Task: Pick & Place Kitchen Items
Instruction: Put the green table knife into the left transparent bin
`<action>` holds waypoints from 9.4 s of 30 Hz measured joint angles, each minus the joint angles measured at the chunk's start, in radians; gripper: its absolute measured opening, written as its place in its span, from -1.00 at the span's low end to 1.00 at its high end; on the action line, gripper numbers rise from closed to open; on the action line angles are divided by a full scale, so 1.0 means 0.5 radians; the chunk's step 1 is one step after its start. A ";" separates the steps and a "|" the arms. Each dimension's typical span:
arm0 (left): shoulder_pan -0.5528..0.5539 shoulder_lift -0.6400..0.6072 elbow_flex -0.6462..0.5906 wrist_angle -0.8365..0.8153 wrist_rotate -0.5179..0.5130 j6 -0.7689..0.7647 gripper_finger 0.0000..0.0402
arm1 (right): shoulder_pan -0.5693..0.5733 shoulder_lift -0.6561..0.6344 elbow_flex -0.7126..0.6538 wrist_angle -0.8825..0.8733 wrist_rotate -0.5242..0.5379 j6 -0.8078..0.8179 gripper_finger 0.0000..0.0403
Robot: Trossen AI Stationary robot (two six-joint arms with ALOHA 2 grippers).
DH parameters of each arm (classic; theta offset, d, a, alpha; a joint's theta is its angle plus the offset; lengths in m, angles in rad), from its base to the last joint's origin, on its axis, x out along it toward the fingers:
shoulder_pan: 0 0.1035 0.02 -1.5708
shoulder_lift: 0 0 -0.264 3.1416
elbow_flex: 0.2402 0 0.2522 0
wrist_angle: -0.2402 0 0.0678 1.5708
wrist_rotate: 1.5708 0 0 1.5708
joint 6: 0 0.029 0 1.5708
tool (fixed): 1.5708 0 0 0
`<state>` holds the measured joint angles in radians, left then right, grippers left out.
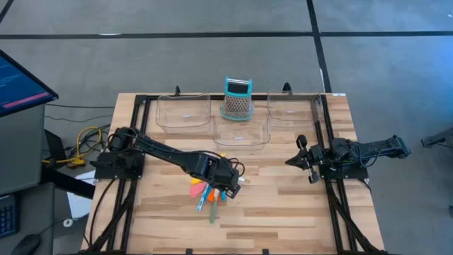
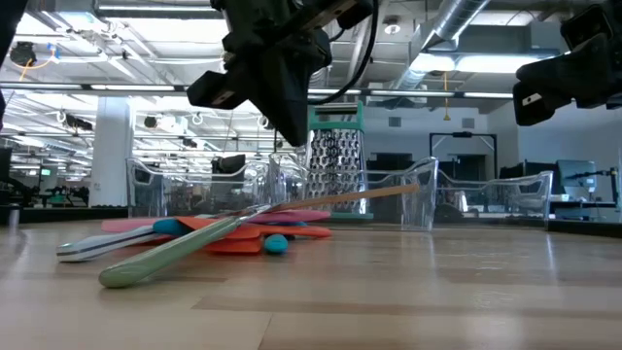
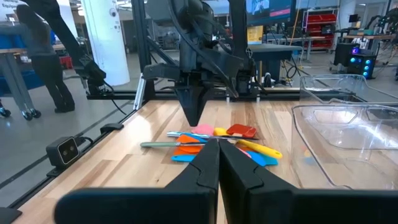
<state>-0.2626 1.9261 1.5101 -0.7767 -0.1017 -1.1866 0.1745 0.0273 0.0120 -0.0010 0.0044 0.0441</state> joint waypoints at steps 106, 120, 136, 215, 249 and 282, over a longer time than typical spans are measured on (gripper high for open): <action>-0.541 0.582 0.582 -0.647 -0.299 -1.518 -0.20 | 0.002 -0.001 -0.001 -0.003 -0.010 0.123 -1.00; -0.507 0.581 0.340 -0.409 -0.309 -1.473 -0.20 | 0.002 -0.001 -0.001 -0.003 -0.010 0.123 -1.00; -0.497 0.568 0.222 -0.242 -0.321 -1.442 -0.32 | 0.002 0.000 -0.001 -0.003 -0.010 0.123 -1.00; -0.009 -1.027 -0.300 -0.609 -1.768 0.907 -0.90 | -0.062 -0.001 -0.003 0.025 0.130 0.177 -1.00; 2.061 -1.224 -1.331 0.331 -0.146 3.122 -0.90 | -0.369 -0.001 -0.005 0.098 0.227 0.176 -1.00; 2.263 -0.646 -1.327 0.533 0.089 3.278 -0.90 | -0.367 -0.002 -0.002 0.093 0.272 0.160 -1.00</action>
<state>0.8687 1.6032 0.8467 -0.5104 -0.0570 0.4525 -0.0090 0.0265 0.0113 0.0456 0.1402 0.1242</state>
